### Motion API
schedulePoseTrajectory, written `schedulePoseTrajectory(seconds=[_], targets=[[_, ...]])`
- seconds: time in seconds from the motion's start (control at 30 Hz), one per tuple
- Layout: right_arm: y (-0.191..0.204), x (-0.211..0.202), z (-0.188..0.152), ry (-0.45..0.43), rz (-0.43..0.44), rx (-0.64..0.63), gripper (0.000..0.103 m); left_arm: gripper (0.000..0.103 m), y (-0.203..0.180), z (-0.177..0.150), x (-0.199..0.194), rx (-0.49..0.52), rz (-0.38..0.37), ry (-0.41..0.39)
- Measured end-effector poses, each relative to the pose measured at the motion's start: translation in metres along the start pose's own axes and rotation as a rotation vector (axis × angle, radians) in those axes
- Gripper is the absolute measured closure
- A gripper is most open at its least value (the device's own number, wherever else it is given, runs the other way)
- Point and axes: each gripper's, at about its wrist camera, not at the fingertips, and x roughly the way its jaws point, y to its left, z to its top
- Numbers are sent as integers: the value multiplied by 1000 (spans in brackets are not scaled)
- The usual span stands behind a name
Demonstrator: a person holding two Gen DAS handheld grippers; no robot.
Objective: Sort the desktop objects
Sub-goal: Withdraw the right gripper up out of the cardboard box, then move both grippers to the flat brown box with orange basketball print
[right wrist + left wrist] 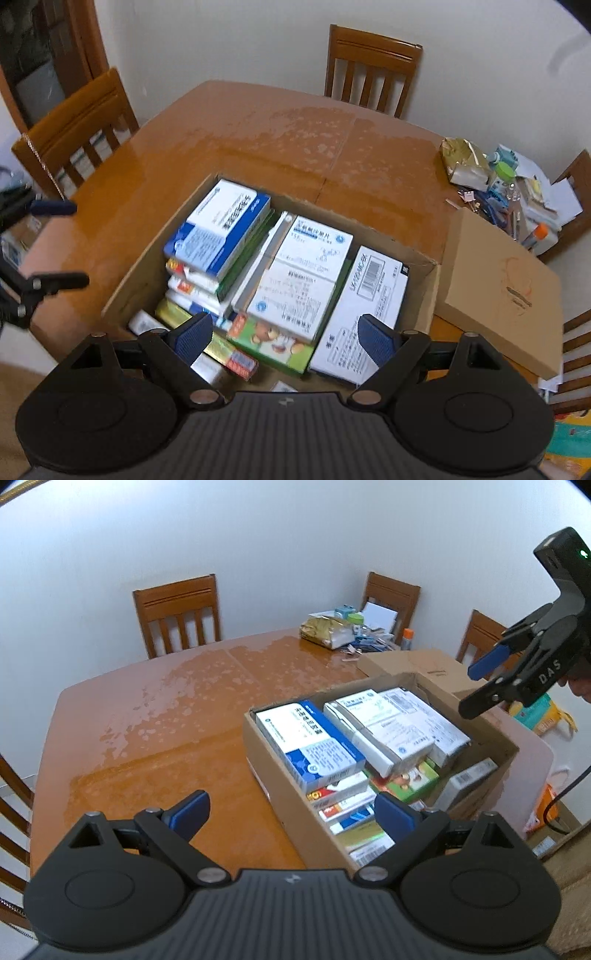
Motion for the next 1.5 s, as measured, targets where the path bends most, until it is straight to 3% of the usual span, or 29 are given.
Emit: schedulePoseTrajectory(seconds=[0.17, 0.33, 0.53, 0.63, 0.8, 0.93, 1.07, 1.23, 1.43, 1.5], targets=[[-19, 3, 10, -12, 35, -73, 14, 7, -24, 12, 7, -68, 61, -4], [-65, 1, 5, -70, 129, -129, 14, 5, -80, 38, 22, -116, 132, -50], [-166, 3, -29, -122, 257, -149, 14, 3, -189, 81, 71, -111, 230, -108], [-224, 0, -52, -120, 312, -114, 12, 3, -242, 103, 95, -91, 283, -75], [-292, -16, -79, -122, 357, -49, 10, 3, -295, 132, 114, -74, 247, -62], [-331, -19, -96, -149, 335, 44, 8, 2, -312, 159, 142, -55, 207, -73], [-371, -15, -118, -152, 321, 223, 7, 2, -324, 190, 187, -39, 150, -23], [-413, -6, -146, -158, 292, 372, 7, 2, -334, 219, 252, -5, 158, 76], [-458, 14, -157, -182, 313, 500, 7, 2, -306, 241, 314, -127, 78, 214], [-472, 26, -152, -186, 308, 513, 7, 2, -295, 242, 335, -189, 118, 270]])
